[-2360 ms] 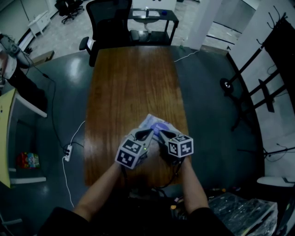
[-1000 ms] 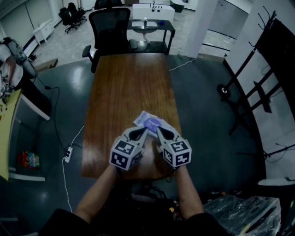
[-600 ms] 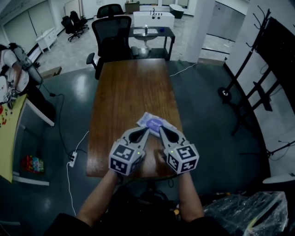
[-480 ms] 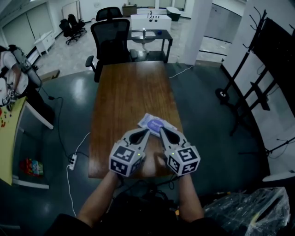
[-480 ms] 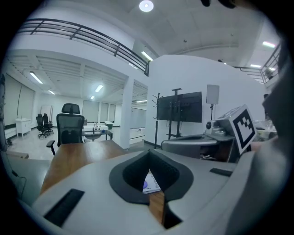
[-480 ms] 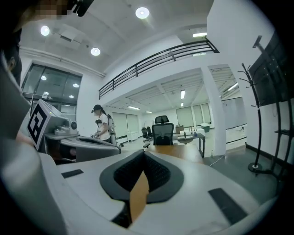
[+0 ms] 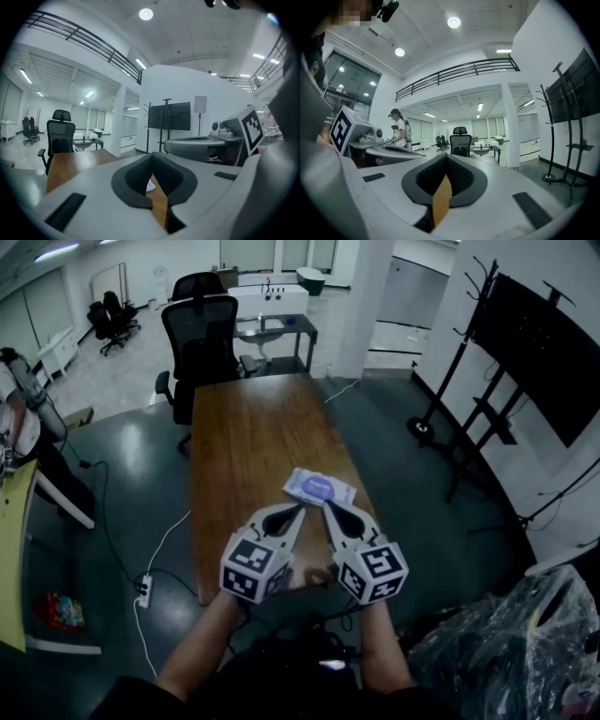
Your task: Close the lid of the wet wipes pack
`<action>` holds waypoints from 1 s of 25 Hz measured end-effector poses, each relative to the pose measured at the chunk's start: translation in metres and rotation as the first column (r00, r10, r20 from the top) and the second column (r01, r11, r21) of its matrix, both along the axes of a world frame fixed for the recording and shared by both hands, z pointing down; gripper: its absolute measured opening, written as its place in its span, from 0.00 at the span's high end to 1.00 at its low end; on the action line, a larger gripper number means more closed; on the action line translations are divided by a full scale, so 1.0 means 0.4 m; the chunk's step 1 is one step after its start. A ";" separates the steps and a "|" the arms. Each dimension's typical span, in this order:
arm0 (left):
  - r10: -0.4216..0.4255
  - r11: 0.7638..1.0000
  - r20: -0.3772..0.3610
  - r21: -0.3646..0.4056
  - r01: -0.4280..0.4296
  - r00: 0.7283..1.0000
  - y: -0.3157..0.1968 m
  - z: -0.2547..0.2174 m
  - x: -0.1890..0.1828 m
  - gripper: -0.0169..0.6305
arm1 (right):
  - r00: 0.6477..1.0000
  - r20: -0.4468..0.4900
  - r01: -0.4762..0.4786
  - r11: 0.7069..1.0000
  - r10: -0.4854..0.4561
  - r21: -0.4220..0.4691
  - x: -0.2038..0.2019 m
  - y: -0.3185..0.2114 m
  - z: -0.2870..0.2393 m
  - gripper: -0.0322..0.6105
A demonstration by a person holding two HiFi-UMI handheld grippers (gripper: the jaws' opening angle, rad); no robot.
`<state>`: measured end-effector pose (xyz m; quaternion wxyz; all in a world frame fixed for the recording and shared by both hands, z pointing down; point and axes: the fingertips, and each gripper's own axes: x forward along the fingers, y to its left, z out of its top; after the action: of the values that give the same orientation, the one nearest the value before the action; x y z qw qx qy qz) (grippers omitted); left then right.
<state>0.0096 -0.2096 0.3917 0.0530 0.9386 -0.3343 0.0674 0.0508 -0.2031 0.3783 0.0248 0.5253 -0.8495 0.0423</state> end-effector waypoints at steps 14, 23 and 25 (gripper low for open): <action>0.088 0.995 -0.034 0.052 -0.086 0.996 0.156 -0.065 -0.086 0.96 | 0.999 0.025 -0.033 0.997 0.032 0.074 -0.123 0.161 -0.074 0.94; 0.097 0.993 -0.042 0.076 -0.094 0.994 0.188 -0.084 -0.102 0.96 | 0.998 0.030 -0.049 0.995 0.047 0.090 -0.140 0.198 -0.095 0.94; 0.098 0.992 -0.043 0.079 -0.095 0.994 0.192 -0.092 -0.102 0.96 | 0.999 0.032 -0.042 0.995 0.039 0.094 -0.142 0.200 -0.100 0.94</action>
<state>-0.0312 -0.1326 0.3549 0.0214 0.9563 -0.2895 0.0347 -0.0060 -0.1229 0.3383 -0.0137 0.5423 -0.8400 0.0102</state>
